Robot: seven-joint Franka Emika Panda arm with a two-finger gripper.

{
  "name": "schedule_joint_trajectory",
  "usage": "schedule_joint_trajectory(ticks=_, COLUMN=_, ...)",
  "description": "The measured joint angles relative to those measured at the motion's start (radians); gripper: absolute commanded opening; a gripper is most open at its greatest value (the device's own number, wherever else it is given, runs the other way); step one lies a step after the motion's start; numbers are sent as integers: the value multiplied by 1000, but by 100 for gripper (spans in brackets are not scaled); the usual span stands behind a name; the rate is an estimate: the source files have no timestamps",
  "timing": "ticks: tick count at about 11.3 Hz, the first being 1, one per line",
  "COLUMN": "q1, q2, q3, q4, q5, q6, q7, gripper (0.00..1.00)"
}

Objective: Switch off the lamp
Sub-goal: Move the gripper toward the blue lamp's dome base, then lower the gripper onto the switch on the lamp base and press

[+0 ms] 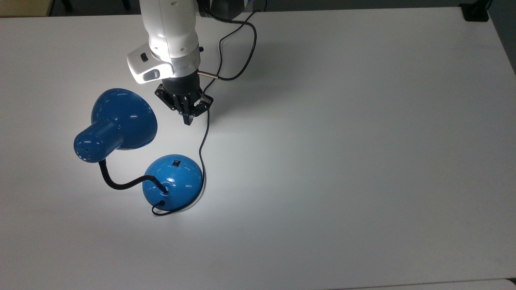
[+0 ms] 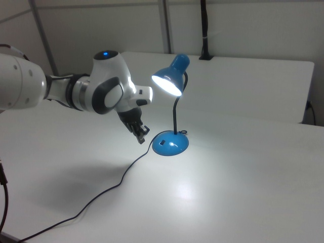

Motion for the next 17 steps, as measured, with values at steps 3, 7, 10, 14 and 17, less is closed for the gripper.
schedule_joint_trajectory(ticks=3, q1=-16, q2=84, q3=-1, q4=1, q5=0, q6=185, q7=25, gripper=0)
schedule_joint_trajectory(ticks=7, q1=-27, q2=134, q3=-1, q4=1, q5=-5, q6=328, q7=25, gripper=0)
schedule_joint_trajectory(ticks=10, q1=-35, q2=157, q3=-1, q4=4, q5=-58, q6=368, q7=25, gripper=0)
schedule_joint_trajectory(ticks=14, q1=-39, q2=177, q3=-1, q4=15, q5=-96, q6=379, q7=25, gripper=0)
schedule_joint_trajectory(ticks=17, q1=-39, q2=177, q3=-1, q4=15, q5=-99, q6=379, q7=25, gripper=0)
